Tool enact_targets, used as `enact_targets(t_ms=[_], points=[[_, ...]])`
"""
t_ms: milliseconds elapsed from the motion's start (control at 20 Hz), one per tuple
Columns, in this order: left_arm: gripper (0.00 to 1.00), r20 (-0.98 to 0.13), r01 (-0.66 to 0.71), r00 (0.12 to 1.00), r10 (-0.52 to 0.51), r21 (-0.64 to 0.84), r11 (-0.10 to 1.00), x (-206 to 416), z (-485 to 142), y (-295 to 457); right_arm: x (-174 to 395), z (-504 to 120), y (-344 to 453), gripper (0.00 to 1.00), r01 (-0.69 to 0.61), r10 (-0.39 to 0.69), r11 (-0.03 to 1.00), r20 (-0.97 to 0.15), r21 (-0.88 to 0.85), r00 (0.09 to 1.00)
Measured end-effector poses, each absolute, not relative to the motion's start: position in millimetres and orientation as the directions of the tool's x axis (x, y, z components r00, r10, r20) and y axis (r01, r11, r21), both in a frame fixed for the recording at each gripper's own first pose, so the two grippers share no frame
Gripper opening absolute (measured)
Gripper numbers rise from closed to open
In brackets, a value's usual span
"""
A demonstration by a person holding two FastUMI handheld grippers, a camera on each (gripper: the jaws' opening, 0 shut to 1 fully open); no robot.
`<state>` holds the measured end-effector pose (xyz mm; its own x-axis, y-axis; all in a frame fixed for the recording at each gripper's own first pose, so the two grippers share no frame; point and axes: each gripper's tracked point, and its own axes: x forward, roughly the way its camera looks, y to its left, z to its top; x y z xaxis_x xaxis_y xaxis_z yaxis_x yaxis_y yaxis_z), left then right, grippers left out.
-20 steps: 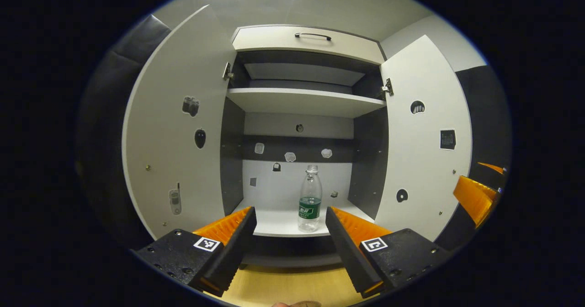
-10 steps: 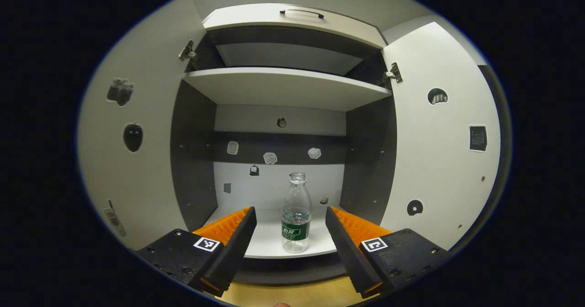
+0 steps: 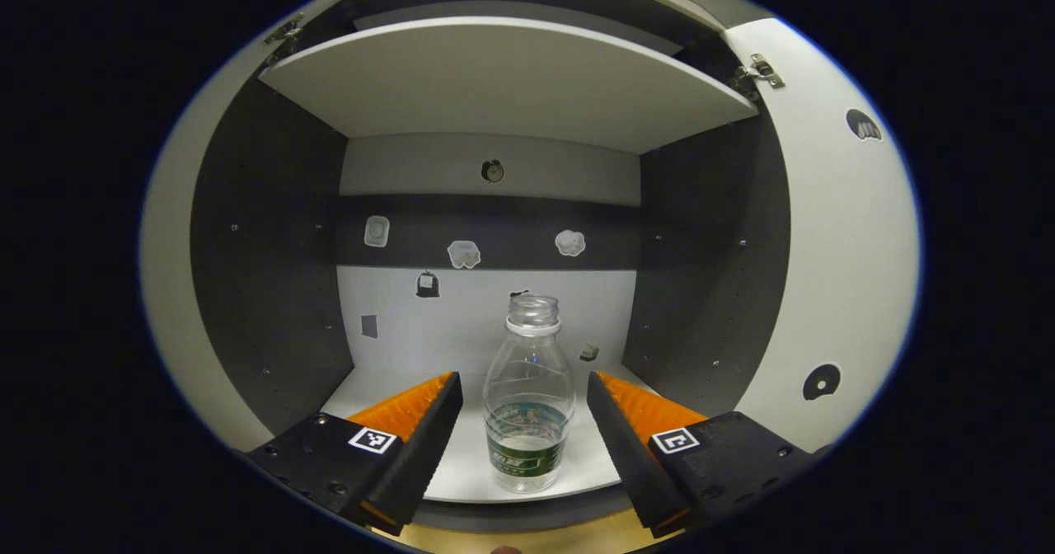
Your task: Grasp the bottle in the cabinet with the left hand and place it on the coaster, then close the right door with the right hand and the left door with the left hand.
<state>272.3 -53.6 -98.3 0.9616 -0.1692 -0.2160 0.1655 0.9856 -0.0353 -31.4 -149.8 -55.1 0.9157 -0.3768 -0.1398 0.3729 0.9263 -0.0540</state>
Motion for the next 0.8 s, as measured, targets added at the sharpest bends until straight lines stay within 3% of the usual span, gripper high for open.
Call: enact_targets(t_ms=[200,300,800], points=[[0.95,-0.235,0.163,0.958,-0.162,-0.015,0.987,290,-108,-53,-30,-62,-157,1.00,0.377,-0.382,0.924,-0.150,-0.060,0.912],[0.80,-0.229,0.159,0.961,-0.158,-0.013,0.987,292,-107,-50,-31,-64,-158,1.00,0.377,-0.382,0.924,-0.153,-0.061,0.911],[0.77,-0.236,0.273,0.925,-0.297,-0.131,0.953,215,-98,-57,-43,-50,-159,1.00,0.356,-0.360,0.933,-0.116,-0.055,0.926]])
